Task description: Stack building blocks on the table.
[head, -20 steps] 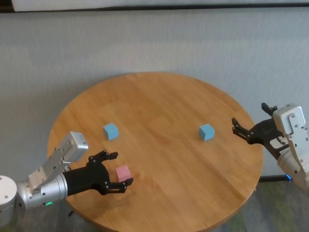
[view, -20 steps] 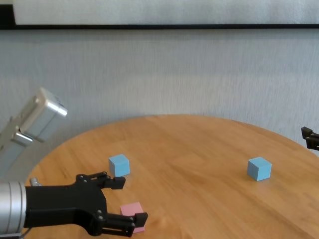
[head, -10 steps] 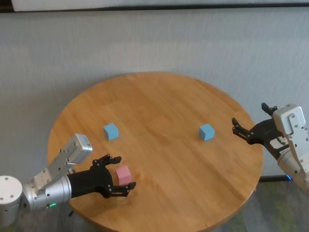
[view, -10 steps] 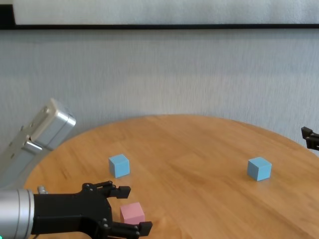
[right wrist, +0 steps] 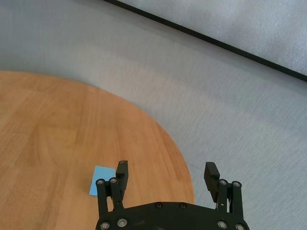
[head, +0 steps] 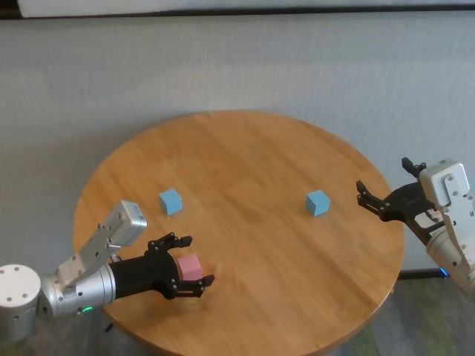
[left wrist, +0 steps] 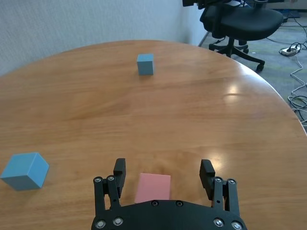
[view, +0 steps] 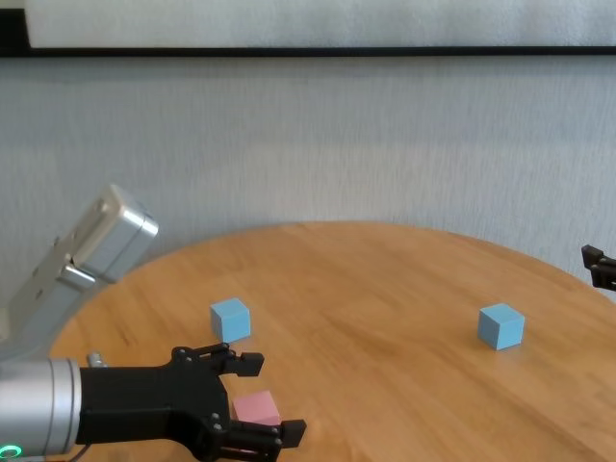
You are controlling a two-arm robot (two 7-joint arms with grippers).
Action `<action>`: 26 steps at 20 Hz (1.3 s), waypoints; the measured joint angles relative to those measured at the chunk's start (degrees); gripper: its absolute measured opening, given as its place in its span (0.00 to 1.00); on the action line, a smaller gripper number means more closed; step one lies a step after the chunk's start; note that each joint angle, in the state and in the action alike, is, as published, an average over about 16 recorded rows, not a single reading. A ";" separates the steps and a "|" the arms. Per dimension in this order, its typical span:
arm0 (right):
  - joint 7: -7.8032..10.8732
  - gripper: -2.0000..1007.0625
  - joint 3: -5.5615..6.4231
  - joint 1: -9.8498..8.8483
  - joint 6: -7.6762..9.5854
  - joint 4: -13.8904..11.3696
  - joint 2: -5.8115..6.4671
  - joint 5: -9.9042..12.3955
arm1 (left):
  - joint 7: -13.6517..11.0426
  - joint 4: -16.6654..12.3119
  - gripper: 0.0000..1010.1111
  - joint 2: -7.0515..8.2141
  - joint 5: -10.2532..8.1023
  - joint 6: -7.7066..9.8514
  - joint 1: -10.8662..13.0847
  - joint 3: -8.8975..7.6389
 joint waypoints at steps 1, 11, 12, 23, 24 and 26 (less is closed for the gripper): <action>0.00 0.99 0.00 0.00 0.00 0.00 0.00 0.00 | -0.07 0.32 0.99 -0.13 0.01 -0.07 -0.15 0.03; 0.00 0.99 0.00 0.00 0.00 0.00 0.00 0.00 | -0.50 3.68 0.99 -1.05 0.18 -0.62 -1.30 0.05; 0.00 0.99 0.00 0.00 0.00 0.00 0.00 0.00 | -0.54 3.99 0.99 -1.11 0.20 -0.67 -1.37 0.04; 0.00 0.99 0.00 0.00 0.00 0.00 0.00 0.00 | -0.70 6.03 0.98 -1.74 0.47 -1.24 -1.83 -0.11; 0.00 0.99 0.00 0.00 0.00 0.00 0.00 0.00 | -0.71 6.11 0.97 -1.80 0.51 -1.30 -1.86 -0.12; 0.00 0.99 0.00 0.00 0.00 0.00 0.00 0.00 | -0.70 6.24 0.95 -1.90 0.59 -1.40 -1.92 -0.13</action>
